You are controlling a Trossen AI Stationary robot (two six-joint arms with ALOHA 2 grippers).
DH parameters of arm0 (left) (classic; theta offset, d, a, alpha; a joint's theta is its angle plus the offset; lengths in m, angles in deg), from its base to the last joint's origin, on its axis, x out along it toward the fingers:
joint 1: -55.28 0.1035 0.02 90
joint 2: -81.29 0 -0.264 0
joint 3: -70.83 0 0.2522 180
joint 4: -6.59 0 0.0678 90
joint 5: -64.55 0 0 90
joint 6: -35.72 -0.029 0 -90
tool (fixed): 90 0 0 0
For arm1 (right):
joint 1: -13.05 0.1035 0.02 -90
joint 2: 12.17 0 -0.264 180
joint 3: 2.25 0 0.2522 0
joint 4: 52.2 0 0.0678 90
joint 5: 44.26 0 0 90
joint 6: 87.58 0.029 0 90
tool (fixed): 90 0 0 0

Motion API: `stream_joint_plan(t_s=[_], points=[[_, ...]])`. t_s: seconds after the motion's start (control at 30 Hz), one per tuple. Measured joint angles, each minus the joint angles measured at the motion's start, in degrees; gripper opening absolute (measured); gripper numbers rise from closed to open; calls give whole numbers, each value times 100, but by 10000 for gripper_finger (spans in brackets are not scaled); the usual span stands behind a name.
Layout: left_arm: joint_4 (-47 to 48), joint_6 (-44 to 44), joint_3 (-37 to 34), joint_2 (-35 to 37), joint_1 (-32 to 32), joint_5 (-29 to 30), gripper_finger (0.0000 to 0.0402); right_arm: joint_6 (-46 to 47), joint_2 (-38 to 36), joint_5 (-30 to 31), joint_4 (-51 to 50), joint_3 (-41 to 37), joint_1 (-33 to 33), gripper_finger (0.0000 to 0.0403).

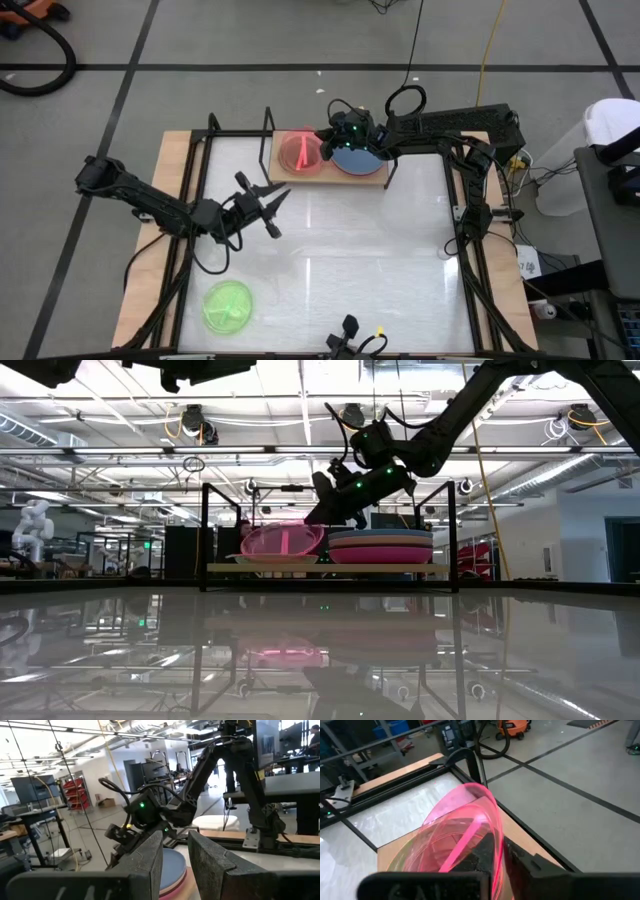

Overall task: Place and stack plates onto a shelf
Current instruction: Stack the light pink plate on the light orange plate, then stack the light green plate on the light orange plate

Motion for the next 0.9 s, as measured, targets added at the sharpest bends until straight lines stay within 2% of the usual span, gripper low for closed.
stream_joint_plan(t_s=[0.2, 0.37, 0.43, 0.53, 0.63, 0.77, 0.9], points=[[1, 4, 0, 0, 0, -2, 99, -12, -30, -31, 9, 0, 6, 90], [0, 4, 0, 0, 1, -2, 99, 39, -174, -526, -24, 0, 11, 136], [0, 4, 0, 0, 2, -3, 99, 134, -387, -870, -86, -4, 11, 146], [-1, 31, 0, 0, 1, -5, 99, 236, -891, -1772, -463, -3, 14, 151], [2, 364, 0, 0, -27, -4, 99, -82, -1615, -2575, -1029, -310, 248, 152], [95, 768, 0, 0, -160, -18, 99, -593, -2820, -2502, -1086, -1437, 1017, 148], [103, 837, 0, 0, -217, -22, 99, -723, -4101, -1630, -724, -2791, 1944, 147]])
